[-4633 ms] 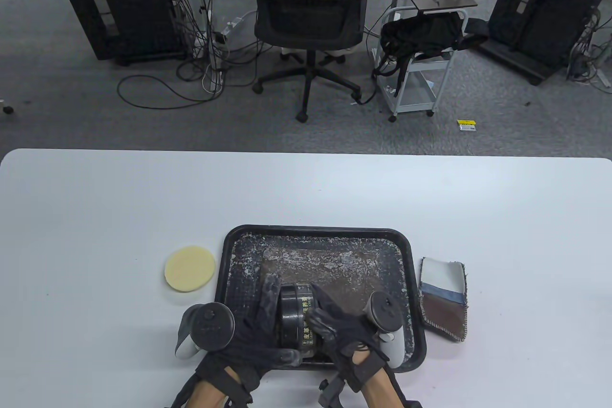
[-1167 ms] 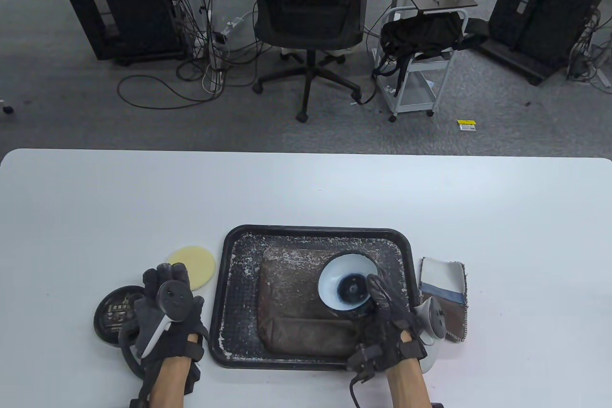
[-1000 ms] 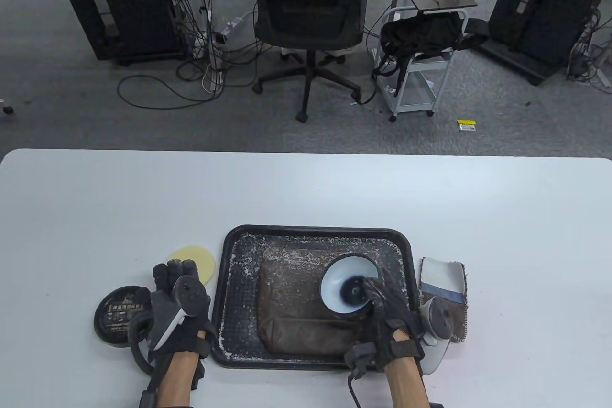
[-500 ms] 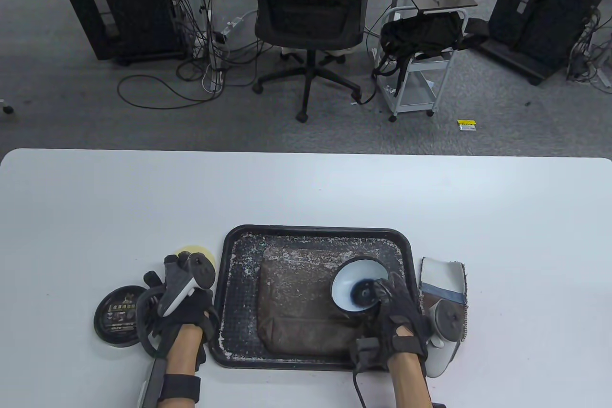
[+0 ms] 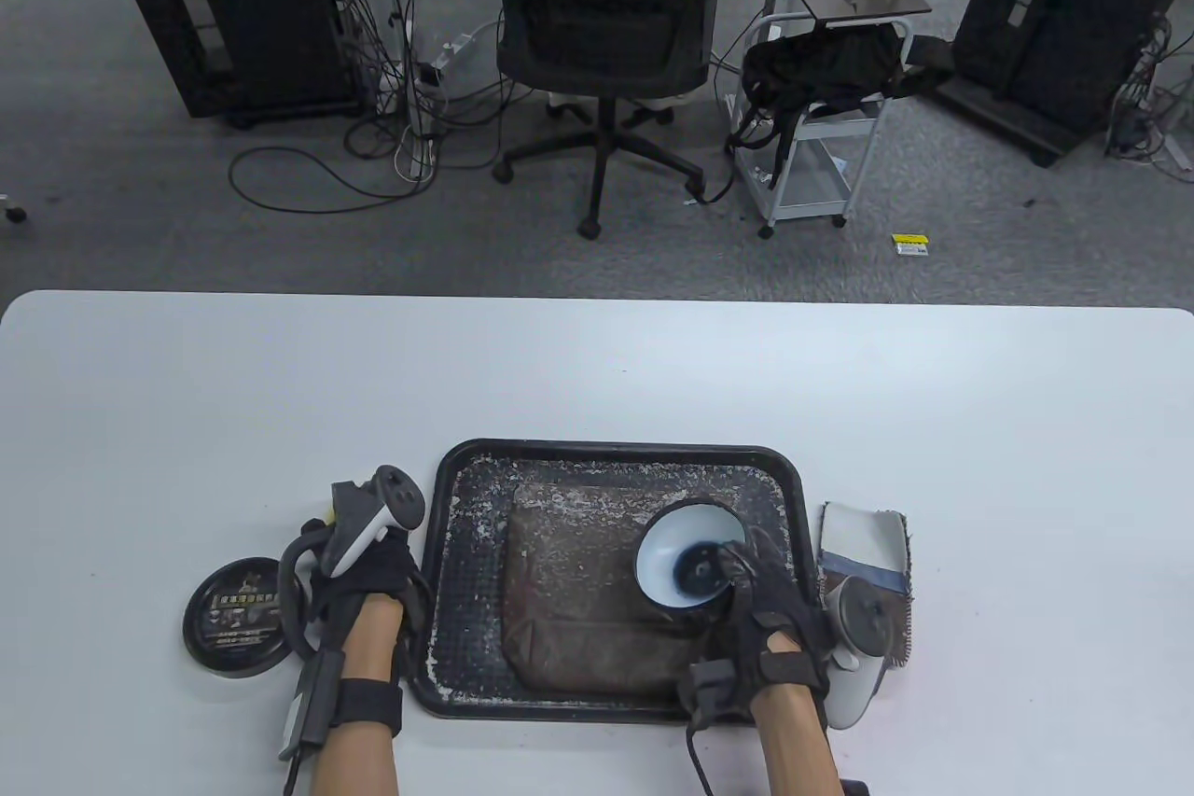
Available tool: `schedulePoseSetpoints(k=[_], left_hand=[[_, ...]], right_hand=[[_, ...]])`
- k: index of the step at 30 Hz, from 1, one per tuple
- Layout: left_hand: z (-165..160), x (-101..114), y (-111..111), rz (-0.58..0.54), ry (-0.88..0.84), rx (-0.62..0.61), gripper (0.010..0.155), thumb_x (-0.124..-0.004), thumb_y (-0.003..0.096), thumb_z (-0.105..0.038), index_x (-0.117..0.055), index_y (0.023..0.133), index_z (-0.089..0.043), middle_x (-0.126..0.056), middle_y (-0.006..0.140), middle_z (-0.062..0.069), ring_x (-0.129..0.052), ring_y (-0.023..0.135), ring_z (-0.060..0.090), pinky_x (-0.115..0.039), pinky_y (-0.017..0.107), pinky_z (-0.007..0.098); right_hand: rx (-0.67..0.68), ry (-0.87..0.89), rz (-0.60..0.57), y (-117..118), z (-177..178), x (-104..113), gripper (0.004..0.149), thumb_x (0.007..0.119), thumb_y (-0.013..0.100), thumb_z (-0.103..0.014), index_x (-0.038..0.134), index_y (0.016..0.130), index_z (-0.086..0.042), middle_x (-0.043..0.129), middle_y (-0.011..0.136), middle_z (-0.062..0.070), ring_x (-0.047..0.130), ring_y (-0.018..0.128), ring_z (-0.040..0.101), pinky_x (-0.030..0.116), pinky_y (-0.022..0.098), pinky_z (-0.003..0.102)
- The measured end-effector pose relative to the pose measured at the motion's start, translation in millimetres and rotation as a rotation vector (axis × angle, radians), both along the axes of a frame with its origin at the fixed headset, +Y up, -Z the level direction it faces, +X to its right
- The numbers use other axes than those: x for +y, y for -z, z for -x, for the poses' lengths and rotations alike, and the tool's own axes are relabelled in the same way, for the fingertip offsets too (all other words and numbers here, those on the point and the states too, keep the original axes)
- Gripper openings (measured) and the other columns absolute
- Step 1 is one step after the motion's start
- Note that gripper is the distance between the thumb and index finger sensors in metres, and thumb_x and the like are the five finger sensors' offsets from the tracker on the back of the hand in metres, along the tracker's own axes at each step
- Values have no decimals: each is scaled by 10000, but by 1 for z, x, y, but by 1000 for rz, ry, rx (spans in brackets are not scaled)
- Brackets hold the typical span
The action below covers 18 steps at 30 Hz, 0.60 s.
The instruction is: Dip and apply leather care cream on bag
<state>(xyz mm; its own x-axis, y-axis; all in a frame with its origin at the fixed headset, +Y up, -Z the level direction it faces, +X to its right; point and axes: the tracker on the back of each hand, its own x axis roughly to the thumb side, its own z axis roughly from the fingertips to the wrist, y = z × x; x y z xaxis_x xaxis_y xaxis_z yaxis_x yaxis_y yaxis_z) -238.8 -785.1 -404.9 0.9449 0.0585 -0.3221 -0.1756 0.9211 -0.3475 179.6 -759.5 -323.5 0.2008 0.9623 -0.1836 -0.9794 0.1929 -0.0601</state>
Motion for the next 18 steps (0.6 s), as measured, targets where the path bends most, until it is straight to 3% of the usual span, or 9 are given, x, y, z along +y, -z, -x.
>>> schedulePoseSetpoints(k=[8, 13, 18], left_hand=[[-4, 15, -22, -173, -43, -57, 612, -670, 581, -276, -394, 1116, -385, -355, 1222, -57, -412, 1180, 228, -425, 863, 533], [-33, 38, -45, -315, -63, -201, 613, -667, 579, -280, -393, 1117, -385, -362, 1223, -58, -421, 1179, 225, -443, 861, 524], [-80, 66, -73, -428, -281, -345, 614, -669, 580, -274, -395, 1119, -380, -353, 1224, -53, -403, 1180, 230, -433, 860, 526]], right_hand=[[-17, -20, -8, 0, -2, 2, 908, 724, 493, -486, 216, 1040, 31, 481, 985, 333, 767, 821, 561, 767, 551, 592], [-23, -65, -21, -2, 2, 5, 906, 739, 481, -474, 234, 1039, 31, 492, 979, 337, 767, 810, 572, 763, 540, 604], [3, -108, -63, -4, 7, 11, 907, 741, 481, -476, 237, 1040, 31, 492, 981, 337, 766, 813, 569, 761, 541, 605]])
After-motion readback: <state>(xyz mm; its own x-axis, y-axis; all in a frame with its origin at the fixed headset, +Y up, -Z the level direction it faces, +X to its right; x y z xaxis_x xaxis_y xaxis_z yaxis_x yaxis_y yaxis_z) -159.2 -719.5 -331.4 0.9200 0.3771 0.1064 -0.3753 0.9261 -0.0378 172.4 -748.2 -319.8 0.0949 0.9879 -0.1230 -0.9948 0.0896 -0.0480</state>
